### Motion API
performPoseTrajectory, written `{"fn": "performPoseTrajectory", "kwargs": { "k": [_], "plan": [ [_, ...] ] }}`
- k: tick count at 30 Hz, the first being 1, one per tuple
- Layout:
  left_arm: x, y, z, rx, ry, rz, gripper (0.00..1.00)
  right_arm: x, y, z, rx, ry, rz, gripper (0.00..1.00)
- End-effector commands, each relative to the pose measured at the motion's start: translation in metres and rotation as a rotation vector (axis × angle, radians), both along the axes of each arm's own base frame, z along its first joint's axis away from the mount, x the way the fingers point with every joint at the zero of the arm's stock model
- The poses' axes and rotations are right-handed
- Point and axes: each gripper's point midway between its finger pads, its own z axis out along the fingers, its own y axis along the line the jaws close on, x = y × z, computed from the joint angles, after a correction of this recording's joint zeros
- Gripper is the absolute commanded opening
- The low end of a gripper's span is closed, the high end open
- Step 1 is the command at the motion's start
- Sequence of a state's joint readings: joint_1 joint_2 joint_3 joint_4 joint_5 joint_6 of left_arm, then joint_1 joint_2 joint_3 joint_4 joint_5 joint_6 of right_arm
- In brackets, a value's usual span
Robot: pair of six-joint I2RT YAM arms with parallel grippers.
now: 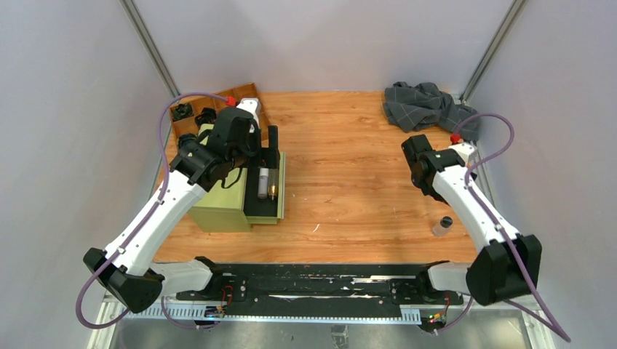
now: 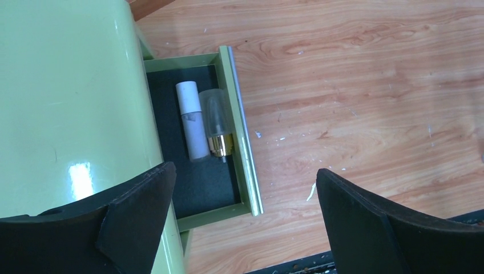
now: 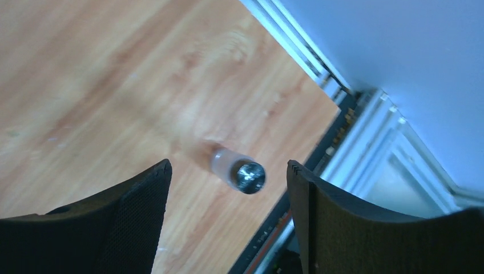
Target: Organize the makeup
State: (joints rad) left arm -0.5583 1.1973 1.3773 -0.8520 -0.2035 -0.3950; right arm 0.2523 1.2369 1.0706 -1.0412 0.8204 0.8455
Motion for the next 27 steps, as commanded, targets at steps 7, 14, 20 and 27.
{"fn": "performPoseTrajectory", "kwargs": {
  "k": [7, 14, 20, 27],
  "plan": [
    [0.009, -0.018, 0.011, -0.054, -0.005, -0.043, 0.98, -0.069, -0.025, -0.009, -0.173, 0.228, -0.388, 0.91],
    [0.011, -0.033, 0.018, -0.069, -0.001, -0.057, 0.98, -0.069, -0.025, -0.029, -0.131, 0.199, -0.310, 0.94],
    [0.009, -0.050, 0.016, -0.068, 0.012, -0.078, 0.98, -0.050, -0.017, -0.053, -0.020, 0.121, -0.135, 1.00],
    [0.009, -0.063, 0.019, -0.069, 0.009, -0.095, 0.98, -0.043, -0.017, -0.075, 0.095, 0.092, -0.075, 0.99]
  ]
}}
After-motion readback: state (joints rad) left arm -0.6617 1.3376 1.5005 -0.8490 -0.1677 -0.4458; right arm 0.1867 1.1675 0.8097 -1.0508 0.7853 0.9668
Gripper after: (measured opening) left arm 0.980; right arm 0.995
